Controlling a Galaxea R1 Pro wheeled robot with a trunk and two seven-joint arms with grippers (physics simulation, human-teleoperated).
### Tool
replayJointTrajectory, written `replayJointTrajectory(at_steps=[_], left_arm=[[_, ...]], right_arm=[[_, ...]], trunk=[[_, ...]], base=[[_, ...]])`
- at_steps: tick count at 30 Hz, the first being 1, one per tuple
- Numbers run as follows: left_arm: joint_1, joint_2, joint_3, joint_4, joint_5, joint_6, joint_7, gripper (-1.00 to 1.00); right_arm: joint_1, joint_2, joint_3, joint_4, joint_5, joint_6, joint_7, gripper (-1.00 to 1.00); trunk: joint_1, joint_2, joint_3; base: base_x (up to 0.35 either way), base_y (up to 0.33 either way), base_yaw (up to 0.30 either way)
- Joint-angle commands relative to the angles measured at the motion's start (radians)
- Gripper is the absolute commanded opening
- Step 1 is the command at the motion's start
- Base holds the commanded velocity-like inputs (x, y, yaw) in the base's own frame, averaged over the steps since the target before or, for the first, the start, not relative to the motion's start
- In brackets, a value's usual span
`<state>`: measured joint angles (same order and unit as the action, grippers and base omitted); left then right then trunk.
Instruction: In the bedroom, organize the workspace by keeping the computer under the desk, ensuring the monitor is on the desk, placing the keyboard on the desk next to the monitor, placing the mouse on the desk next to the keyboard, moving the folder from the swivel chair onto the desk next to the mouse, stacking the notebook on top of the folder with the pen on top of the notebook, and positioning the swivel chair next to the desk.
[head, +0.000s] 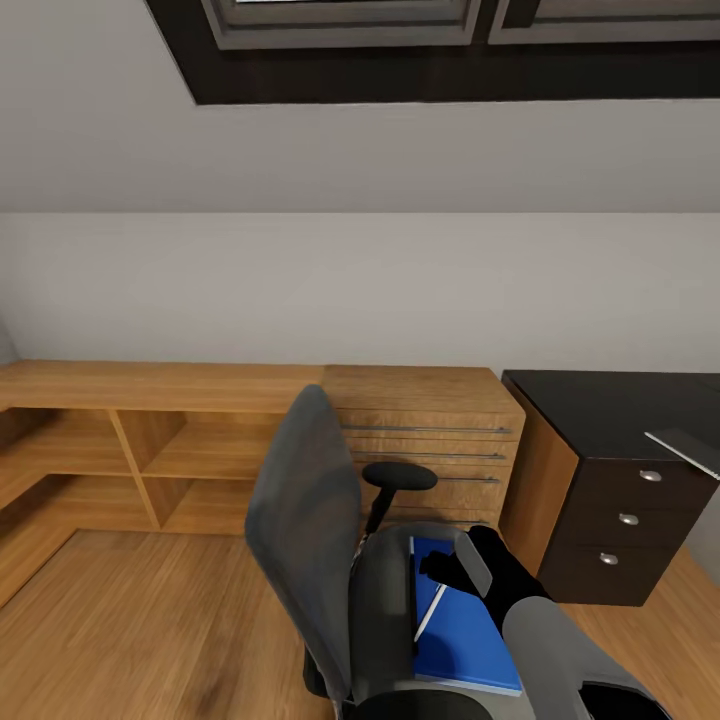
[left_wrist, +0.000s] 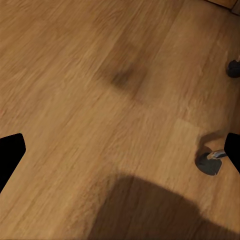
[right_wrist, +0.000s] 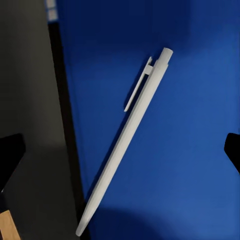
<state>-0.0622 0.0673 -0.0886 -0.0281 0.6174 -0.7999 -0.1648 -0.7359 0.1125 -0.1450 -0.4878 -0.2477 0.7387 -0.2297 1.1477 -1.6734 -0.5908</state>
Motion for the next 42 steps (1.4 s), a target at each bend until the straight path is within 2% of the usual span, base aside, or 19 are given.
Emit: replayJointTrajectory(at_steps=[1, 9, 33, 36, 42], left_arm=[[-0.001, 0.000, -0.008, 0.001, 0.011, -0.002, -0.004, 1.00], [-0.001, 0.000, -0.008, 0.001, 0.011, -0.002, -0.004, 1.00], [-0.001, 0.000, -0.008, 0.001, 0.012, -0.002, -0.004, 1.00], [-0.001, 0.000, -0.008, 0.001, 0.012, -0.002, -0.004, 1.00], [-0.001, -0.008, -0.008, 0.002, 0.013, -0.004, -0.005, 1.00]], right_arm=[[0.000, 0.000, -0.004, -0.002, -0.010, 0.002, -0.009, 1.00], [0.000, 0.000, -0.005, -0.002, -0.010, 0.002, -0.010, 1.00], [0.000, -0.001, -0.005, -0.002, -0.009, -0.034, -0.010, 1.00], [0.000, -0.001, -0.005, -0.002, -0.009, -0.034, -0.010, 1.00], [0.000, -0.035, -0.014, 0.000, -0.013, -0.036, -0.011, 1.00]], trunk=[[0.000, -0.001, -0.001], [0.000, -0.001, -0.001], [0.092, -0.169, -0.076], [0.092, -0.169, -0.076], [0.092, -0.169, -0.076]], base=[[0.000, 0.000, 0.000], [0.000, 0.000, 0.000], [0.000, 0.000, 0.000], [0.000, 0.000, 0.000], [0.000, 0.000, 0.000]])
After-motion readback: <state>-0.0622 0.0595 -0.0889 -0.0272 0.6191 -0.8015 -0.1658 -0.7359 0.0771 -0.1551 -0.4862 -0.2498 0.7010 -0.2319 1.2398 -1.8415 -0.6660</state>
